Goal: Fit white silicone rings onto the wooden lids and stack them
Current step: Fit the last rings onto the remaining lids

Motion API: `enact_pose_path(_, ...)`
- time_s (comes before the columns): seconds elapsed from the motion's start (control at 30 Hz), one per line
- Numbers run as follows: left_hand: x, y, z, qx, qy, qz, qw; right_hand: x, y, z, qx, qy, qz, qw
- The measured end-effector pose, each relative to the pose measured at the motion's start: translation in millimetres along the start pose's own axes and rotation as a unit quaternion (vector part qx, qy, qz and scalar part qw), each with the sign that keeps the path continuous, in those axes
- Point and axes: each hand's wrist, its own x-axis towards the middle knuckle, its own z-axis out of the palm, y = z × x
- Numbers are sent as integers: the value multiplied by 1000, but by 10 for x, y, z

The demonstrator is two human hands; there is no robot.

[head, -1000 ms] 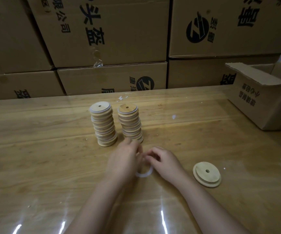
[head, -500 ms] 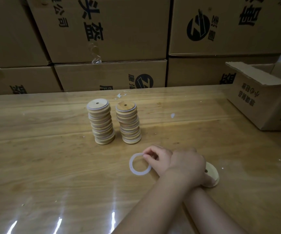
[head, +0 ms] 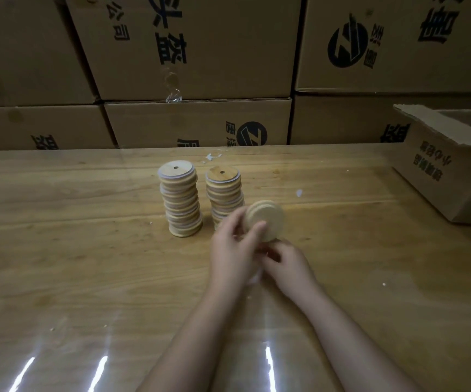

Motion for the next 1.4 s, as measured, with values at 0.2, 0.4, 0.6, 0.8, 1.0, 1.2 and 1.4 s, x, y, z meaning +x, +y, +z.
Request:
enact_pose_path(0.2,93,-437,-476,-125,40,-94,987,-19,-29,-31,57,12,-20,998)
enact_pose_path(0.4,83,-484,-428,-50,-91,-53,993,-17,-22,-65,166,79,-17,983)
enact_pose_path(0.6,61,-405,-359,-6,-174,14,985,-7,12,-56,154,158,-10,975)
enact_pose_path(0.8,41,-381,-342,-14,-192,46,980,11,10,-57,93,200,-63,973)
enact_pose_path(1.0,27,-494,-307,69,-138,70,985,18,27,-41,104,198,-58,973)
enact_pose_path(1.2,31,-535,-318,106,-128,86,982,5,-7,-49,111,193,-46,974)
enact_pose_path(1.4,38,-554,-324,99,-123,85,984,-11,-45,-51,110,183,-26,977)
